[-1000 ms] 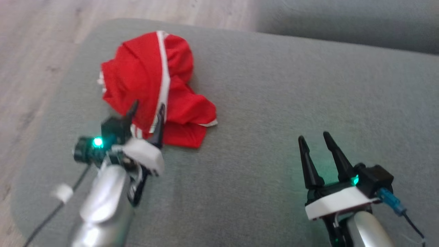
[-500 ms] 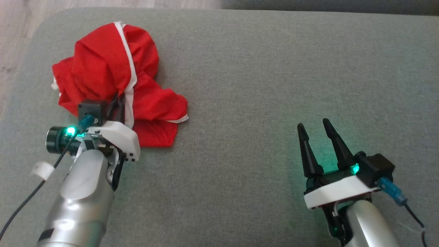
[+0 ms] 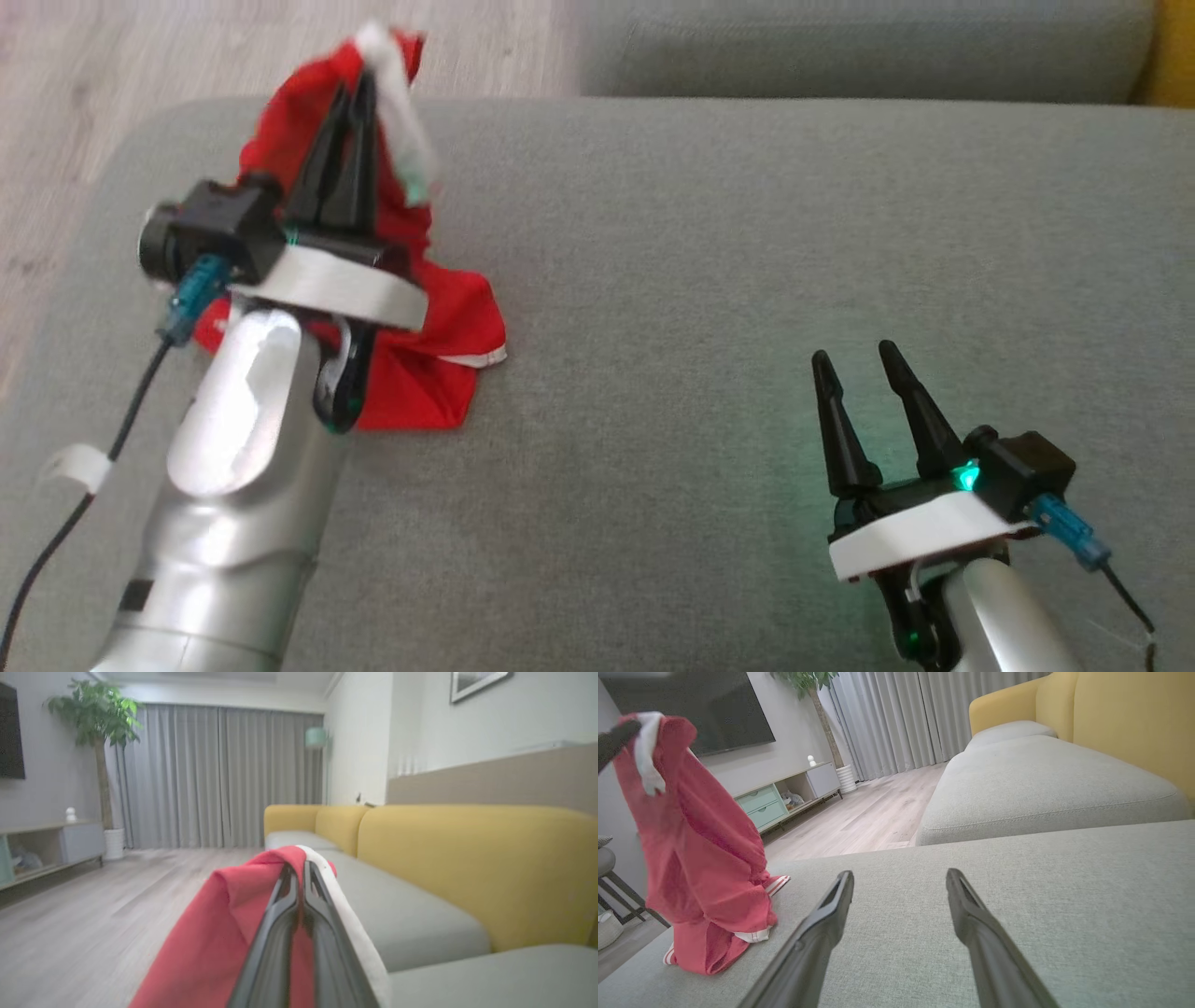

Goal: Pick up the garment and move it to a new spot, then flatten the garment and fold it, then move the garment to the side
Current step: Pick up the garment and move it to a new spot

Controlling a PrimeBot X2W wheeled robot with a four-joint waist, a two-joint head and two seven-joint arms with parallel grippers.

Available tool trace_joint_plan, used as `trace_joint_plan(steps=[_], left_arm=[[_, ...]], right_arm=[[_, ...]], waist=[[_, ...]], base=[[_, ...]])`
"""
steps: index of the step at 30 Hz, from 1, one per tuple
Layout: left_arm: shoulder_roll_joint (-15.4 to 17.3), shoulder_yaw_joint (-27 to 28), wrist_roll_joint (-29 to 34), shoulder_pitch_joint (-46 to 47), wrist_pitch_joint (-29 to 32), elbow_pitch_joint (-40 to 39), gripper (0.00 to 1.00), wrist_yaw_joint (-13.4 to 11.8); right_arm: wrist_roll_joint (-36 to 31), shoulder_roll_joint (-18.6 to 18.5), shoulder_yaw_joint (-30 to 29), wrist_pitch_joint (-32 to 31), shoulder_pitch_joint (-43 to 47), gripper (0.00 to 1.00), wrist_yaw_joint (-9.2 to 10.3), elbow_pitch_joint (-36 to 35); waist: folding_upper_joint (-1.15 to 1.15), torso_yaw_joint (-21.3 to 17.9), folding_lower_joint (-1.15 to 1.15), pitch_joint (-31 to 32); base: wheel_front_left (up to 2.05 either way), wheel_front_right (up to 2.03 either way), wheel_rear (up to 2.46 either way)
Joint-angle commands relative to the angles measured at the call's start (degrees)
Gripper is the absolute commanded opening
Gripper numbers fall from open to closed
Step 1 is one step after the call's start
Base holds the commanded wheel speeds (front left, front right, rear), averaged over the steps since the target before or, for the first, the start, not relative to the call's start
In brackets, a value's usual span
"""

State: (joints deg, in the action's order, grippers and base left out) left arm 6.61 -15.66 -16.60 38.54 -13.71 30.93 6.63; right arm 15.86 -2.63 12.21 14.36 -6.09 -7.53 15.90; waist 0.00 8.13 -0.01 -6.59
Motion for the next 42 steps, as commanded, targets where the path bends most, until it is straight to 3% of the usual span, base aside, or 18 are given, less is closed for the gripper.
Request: trace_joint_plan(steps=[1,7,15,24,31,33,42], left_arm=[[1.6,1.2,-0.5,3.4,-0.3,-3.9,0.0,0.2],[2.7,-0.6,-4.8,4.0,6.0,-17.5,0.0,0.7],[2.6,-3.3,-6.3,4.0,11.3,-24.4,0.0,0.7],[1.7,-6.1,-5.6,6.0,14.6,-23.6,0.0,-0.1],[0.2,-6.7,-4.5,12.0,11.9,-14.9,0.0,-0.4],[-0.1,-7.7,-4.1,13.5,11.2,-11.1,1.0,-0.3],[-0.8,-11.4,-3.6,15.5,6.7,-0.9,1.0,0.4]], right_arm=[[0.4,-0.2,1.3,0.6,-0.8,1.0,0.04,-1.6],[2.0,-0.2,1.6,0.6,-0.3,1.0,0.04,-1.6],[3.4,-0.2,3.0,0.6,-1.1,1.0,0.04,-2.1],[5.6,-0.2,5.2,0.6,-3.1,1.0,0.04,-4.9],[7.2,-0.2,7.5,0.6,-3.7,1.0,0.04,-7.5],[7.3,-0.2,7.9,0.6,-3.6,1.0,0.04,-7.7],[7.5,-0.2,7.2,0.6,-2.9,1.0,0.04,-7.9]], waist=[[0.0,-0.9,0.01,0.9],[0.0,-4.1,0.01,2.2],[0.0,-9.3,0.01,1.8],[0.0,-21.6,0.01,-1.1],[0.0,-28.7,0.01,-3.8],[0.0,-29.7,0.01,-4.3],[0.0,-28.4,0.01,-5.3]], base=[[0.0,0.0,0.0],[0.0,0.0,0.0],[0.0,0.0,0.0],[0.0,0.0,0.0],[0.0,0.0,0.0],[0.0,0.0,0.0],[0.0,0.0,0.0]])
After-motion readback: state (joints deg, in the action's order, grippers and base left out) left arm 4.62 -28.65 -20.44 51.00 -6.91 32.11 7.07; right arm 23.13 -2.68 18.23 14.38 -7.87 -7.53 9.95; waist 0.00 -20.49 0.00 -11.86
